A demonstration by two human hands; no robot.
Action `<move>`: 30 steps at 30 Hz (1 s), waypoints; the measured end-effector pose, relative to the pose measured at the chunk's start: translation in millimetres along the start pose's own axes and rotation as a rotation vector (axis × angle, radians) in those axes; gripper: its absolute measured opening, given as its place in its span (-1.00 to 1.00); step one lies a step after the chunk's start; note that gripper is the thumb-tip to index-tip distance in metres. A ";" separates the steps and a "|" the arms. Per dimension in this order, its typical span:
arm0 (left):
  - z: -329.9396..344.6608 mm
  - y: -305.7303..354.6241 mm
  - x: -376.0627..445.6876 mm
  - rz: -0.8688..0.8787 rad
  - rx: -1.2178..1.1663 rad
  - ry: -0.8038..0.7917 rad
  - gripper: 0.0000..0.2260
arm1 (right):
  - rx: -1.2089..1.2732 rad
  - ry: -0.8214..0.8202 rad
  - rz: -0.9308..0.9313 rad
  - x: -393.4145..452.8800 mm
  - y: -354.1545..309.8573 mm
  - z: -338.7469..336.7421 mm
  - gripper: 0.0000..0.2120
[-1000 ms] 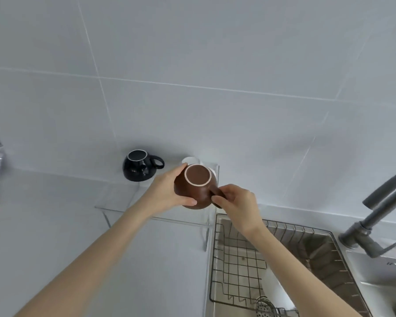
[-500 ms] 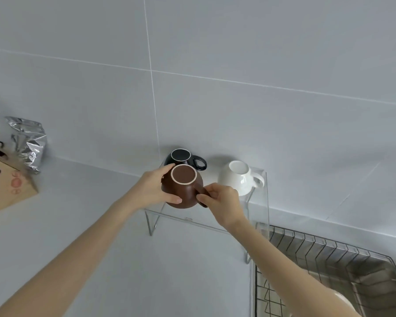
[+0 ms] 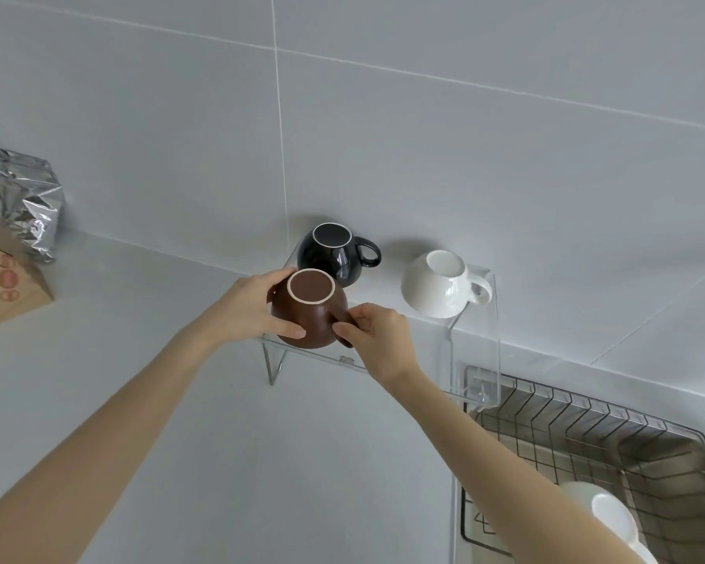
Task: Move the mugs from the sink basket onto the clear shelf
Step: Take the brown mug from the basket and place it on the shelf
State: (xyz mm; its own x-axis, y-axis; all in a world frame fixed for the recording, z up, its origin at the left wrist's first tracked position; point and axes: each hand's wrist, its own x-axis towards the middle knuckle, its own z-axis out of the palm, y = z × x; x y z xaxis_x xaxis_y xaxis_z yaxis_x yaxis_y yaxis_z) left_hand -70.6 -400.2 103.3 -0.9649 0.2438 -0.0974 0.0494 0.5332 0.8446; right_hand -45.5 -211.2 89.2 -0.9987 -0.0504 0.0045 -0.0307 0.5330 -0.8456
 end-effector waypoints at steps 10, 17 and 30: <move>-3.9 -4.8 6.9 -0.040 -0.001 -0.059 -0.10 | 0.035 0.002 0.017 2.1 -1.5 2.7 -0.91; -1.6 4.0 6.8 -0.072 0.128 -0.056 -0.33 | 0.082 -0.075 0.055 2.2 -0.2 -4.6 -0.80; 155.6 130.3 -8.9 0.387 0.305 -0.076 -0.38 | 0.146 0.202 0.058 -65.5 52.9 -150.4 -0.66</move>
State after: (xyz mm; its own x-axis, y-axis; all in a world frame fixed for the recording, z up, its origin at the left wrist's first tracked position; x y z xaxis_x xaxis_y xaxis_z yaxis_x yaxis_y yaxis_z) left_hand -15.5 -206.8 132.3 -0.8398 0.5231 0.1451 0.4844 0.6015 0.6353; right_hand 12.2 -52.7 124.5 -0.9869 0.1544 0.0475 0.0188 0.4021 -0.9154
